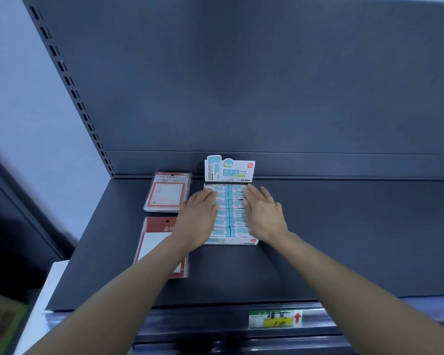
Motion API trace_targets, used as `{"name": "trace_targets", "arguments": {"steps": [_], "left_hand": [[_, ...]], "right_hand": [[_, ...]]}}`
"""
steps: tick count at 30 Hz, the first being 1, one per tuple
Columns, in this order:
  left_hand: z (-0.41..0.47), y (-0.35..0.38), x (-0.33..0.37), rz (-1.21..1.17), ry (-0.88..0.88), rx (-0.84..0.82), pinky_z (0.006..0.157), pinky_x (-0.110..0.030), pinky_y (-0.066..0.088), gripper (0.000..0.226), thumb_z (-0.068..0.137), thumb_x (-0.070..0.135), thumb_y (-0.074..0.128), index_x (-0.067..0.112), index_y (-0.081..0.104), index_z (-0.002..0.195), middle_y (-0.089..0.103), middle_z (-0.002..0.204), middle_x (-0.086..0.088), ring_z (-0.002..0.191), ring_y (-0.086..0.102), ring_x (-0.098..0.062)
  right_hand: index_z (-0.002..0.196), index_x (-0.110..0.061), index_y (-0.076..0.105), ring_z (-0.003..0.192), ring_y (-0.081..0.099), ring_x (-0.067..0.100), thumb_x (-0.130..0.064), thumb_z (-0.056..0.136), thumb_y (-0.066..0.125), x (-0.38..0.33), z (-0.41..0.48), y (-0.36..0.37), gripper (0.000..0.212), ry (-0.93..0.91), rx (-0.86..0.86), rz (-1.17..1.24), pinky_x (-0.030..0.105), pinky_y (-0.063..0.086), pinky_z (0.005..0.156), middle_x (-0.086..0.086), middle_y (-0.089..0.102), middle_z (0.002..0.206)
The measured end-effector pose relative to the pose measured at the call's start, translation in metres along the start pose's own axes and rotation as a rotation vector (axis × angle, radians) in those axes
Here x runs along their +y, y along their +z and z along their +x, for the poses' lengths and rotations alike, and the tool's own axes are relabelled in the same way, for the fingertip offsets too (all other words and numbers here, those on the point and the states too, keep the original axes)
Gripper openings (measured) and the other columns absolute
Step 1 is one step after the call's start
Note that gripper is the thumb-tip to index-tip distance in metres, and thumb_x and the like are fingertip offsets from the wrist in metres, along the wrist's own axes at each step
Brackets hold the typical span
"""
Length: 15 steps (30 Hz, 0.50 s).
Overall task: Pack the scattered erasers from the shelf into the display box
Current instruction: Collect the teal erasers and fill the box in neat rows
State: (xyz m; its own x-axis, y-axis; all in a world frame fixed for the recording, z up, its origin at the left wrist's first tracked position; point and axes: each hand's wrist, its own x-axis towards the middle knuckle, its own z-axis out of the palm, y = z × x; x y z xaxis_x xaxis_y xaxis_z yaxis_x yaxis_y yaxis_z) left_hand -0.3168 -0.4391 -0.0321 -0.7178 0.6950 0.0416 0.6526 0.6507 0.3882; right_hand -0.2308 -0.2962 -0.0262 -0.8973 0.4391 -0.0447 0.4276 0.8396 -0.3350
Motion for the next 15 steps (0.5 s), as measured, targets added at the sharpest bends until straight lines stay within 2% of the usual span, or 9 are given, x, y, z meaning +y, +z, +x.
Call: {"name": "trace_targets", "arguments": {"steps": [2, 5, 10, 15], "left_hand": [[-0.001, 0.001, 0.001, 0.011, 0.006, 0.002, 0.111, -0.035, 0.024, 0.041, 0.101, 0.025, 0.025, 0.017, 0.030, 0.140, 0.030, 0.149, 0.003, 0.136, 0.028, -0.015], [-0.002, -0.001, 0.002, 0.014, 0.015, 0.027, 0.111, -0.034, 0.024, 0.040, 0.101, 0.025, 0.024, 0.016, 0.032, 0.139, 0.032, 0.148, 0.003, 0.135, 0.028, -0.016], [0.010, -0.008, -0.004, 0.008, -0.012, 0.037, 0.113, -0.041, 0.022, 0.043, 0.101, 0.025, 0.023, 0.018, 0.025, 0.143, 0.028, 0.151, 0.003, 0.138, 0.024, -0.018], [0.011, 0.000, -0.006, 0.052, -0.024, 0.010, 0.112, -0.039, 0.021, 0.044, 0.101, 0.027, 0.021, 0.019, 0.022, 0.144, 0.025, 0.151, 0.006, 0.138, 0.022, -0.018]], "right_hand": [[0.150, -0.022, 0.020, 0.149, 0.006, 0.021, -0.028, 0.104, 0.021, 0.000, 0.000, 0.002, 0.046, 0.018, -0.022, -0.033, 0.040, 0.020, 0.114, -0.011, 0.014, 0.159], [0.150, -0.021, 0.020, 0.149, 0.004, 0.022, -0.029, 0.104, 0.020, -0.001, 0.001, 0.000, 0.047, 0.021, -0.042, -0.059, 0.040, 0.018, 0.115, -0.010, 0.014, 0.159], [0.150, -0.018, 0.021, 0.149, 0.006, 0.023, -0.029, 0.104, 0.020, -0.005, 0.007, -0.005, 0.048, 0.078, 0.073, -0.007, 0.041, 0.015, 0.117, -0.007, 0.019, 0.159], [0.152, -0.016, 0.003, 0.148, -0.009, 0.025, -0.027, 0.103, 0.015, -0.013, 0.009, 0.004, 0.052, 0.246, -0.044, -0.026, 0.049, 0.000, 0.119, -0.009, 0.007, 0.160]]}}
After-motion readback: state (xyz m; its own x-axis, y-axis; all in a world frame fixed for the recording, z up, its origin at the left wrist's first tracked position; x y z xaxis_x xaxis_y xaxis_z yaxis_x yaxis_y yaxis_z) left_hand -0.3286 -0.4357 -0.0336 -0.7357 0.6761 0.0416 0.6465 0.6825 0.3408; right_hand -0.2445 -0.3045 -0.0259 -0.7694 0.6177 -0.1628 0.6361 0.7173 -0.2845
